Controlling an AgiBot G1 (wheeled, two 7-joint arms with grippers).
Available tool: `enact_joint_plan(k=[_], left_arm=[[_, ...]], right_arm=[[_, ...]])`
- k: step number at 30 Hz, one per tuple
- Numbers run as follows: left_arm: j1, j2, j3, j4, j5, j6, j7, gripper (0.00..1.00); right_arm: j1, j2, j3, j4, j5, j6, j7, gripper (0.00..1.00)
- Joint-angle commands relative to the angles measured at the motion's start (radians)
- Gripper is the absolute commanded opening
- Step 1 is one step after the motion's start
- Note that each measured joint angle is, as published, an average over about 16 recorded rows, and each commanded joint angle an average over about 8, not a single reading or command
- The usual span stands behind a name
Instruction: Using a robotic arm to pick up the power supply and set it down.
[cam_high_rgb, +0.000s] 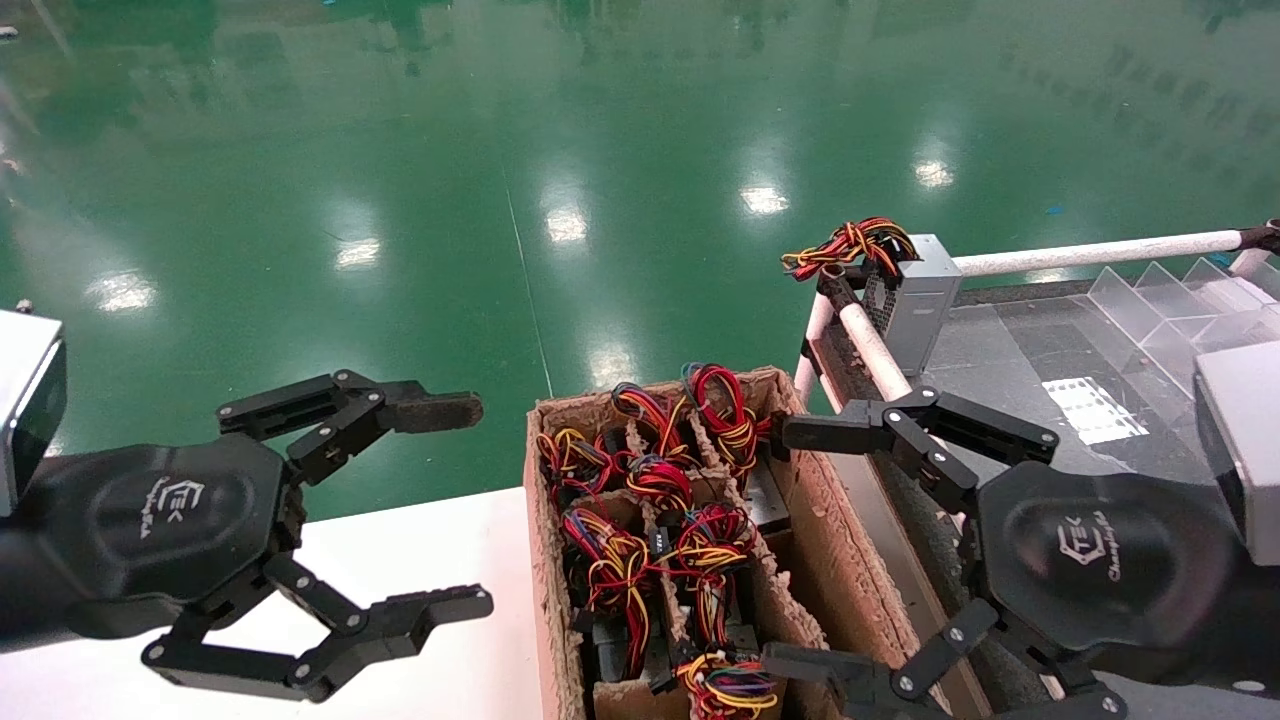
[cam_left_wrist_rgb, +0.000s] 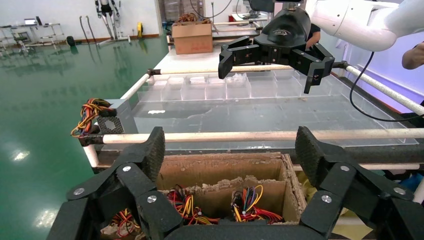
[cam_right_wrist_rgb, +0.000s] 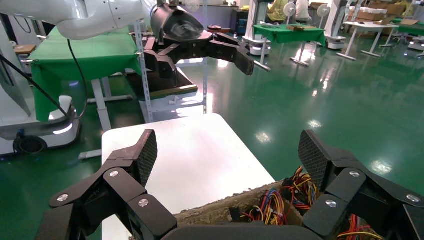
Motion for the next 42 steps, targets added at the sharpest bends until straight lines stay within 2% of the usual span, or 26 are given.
enact_joint_plan(k=[1, 39, 42], left_arm=[[0.0, 0.0, 0.0, 0.0, 0.0, 0.0, 0.0, 0.0], [0.0, 0.0, 0.0, 0.0, 0.0, 0.0, 0.0, 0.0], [0.0, 0.0, 0.0, 0.0, 0.0, 0.0, 0.0, 0.37]], right_arm=[[0.0, 0.0, 0.0, 0.0, 0.0, 0.0, 0.0, 1.0], [0.0, 0.0, 0.0, 0.0, 0.0, 0.0, 0.0, 1.0], [0.0, 0.0, 0.0, 0.0, 0.0, 0.0, 0.0, 1.0]])
